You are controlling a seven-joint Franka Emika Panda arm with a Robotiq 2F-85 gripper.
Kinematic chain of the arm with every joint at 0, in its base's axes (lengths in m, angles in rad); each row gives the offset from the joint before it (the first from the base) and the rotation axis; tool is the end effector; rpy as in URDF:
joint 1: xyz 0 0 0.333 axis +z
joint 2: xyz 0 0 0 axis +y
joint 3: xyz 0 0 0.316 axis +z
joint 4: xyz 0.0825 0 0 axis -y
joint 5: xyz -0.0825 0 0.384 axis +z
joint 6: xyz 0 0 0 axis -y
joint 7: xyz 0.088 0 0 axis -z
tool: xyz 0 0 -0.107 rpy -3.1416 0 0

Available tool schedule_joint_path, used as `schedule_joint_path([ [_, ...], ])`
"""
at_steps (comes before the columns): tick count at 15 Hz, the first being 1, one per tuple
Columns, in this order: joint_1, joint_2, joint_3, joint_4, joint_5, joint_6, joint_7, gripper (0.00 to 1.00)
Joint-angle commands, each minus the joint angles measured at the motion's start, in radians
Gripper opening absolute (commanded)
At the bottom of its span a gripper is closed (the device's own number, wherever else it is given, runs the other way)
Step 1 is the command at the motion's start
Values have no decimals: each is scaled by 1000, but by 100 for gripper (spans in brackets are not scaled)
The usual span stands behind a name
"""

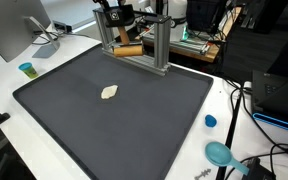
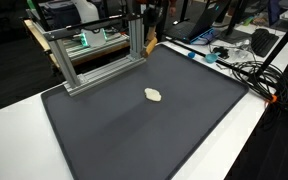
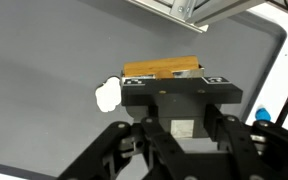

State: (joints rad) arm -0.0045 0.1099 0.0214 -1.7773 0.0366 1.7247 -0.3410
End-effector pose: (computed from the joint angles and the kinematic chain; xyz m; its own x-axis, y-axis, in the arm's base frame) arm 0.5767 0.0127 0.4772 0.9281 0.3449 -0.1401 0.3351 -0.9380 -0.0891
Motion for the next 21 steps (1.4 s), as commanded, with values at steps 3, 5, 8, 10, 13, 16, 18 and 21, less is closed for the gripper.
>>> schedule_joint_path([
  [3, 4, 10, 7, -48, -85, 190, -139, 21],
  [5, -11, 37, 3, -43, -106, 230, -255, 21],
  [8, -45, 84, 6, -21, -60, 225, -462, 21],
  [10, -80, 122, 6, 12, 17, 207, -605, 21],
  [13, -125, 165, -4, 49, 74, 179, -750, 21],
  [16, -121, 159, -12, 7, 43, 220, -706, 46],
  [18, -120, 164, -13, 5, 42, 220, -705, 46],
  [21, -105, 160, -17, -22, -14, 288, -715, 21],
])
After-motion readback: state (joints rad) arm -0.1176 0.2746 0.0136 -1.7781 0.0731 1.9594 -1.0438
